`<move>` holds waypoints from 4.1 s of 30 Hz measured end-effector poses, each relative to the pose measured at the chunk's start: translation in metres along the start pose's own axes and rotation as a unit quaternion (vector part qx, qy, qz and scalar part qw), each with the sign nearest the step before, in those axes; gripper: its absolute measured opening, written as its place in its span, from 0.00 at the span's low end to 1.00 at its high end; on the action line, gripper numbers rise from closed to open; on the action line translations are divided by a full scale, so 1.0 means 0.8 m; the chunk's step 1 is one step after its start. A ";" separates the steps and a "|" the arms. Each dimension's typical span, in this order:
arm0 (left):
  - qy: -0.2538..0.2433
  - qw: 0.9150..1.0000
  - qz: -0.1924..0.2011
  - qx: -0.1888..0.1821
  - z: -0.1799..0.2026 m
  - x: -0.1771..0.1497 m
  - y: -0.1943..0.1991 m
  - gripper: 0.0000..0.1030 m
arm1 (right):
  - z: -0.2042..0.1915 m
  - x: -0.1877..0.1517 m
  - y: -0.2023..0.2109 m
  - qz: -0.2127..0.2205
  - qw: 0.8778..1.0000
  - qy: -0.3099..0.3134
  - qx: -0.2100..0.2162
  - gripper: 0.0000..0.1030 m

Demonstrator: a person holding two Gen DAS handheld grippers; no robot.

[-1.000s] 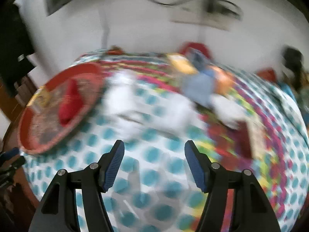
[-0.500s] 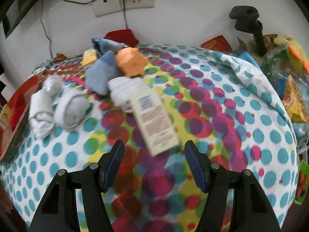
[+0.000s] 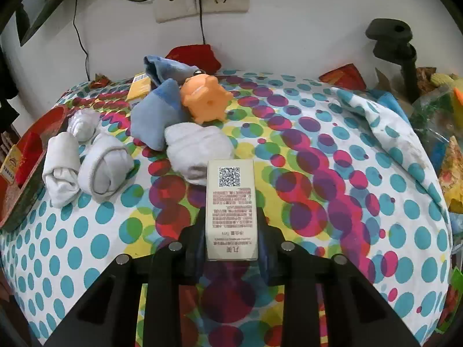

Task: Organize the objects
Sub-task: 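Grasp the cream QR-code box with the right tool, then grasp a white rolled sock with left tool while right tool holds the cream box, then carry the white rolled sock into the red tray and open left tool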

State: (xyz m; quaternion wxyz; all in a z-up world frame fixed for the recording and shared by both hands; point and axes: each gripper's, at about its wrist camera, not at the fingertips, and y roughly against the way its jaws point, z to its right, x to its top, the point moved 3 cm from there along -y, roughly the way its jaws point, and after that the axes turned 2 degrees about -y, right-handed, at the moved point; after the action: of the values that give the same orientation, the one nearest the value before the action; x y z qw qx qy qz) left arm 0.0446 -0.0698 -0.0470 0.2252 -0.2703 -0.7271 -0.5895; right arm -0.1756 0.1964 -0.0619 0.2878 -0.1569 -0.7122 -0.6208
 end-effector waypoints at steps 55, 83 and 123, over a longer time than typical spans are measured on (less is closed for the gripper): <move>0.063 0.992 -0.024 -0.110 0.079 0.157 -0.158 0.40 | -0.004 -0.011 0.003 0.007 1.000 0.020 -0.011 0.41; 0.030 0.995 -0.007 -0.092 0.024 0.106 -0.048 0.41 | -0.004 -0.012 0.003 0.006 1.000 0.019 -0.012 0.41; 0.214 0.972 -0.086 0.033 -0.241 -0.001 -0.105 0.41 | -0.003 -0.010 0.002 0.006 1.000 0.018 -0.016 0.46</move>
State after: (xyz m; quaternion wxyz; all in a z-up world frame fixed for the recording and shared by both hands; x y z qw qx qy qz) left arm -0.0084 -0.2719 -0.0696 0.3326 -0.0666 -0.7016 -0.6267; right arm -0.1675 0.1953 -0.0652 0.3016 -0.1544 -0.6960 -0.6331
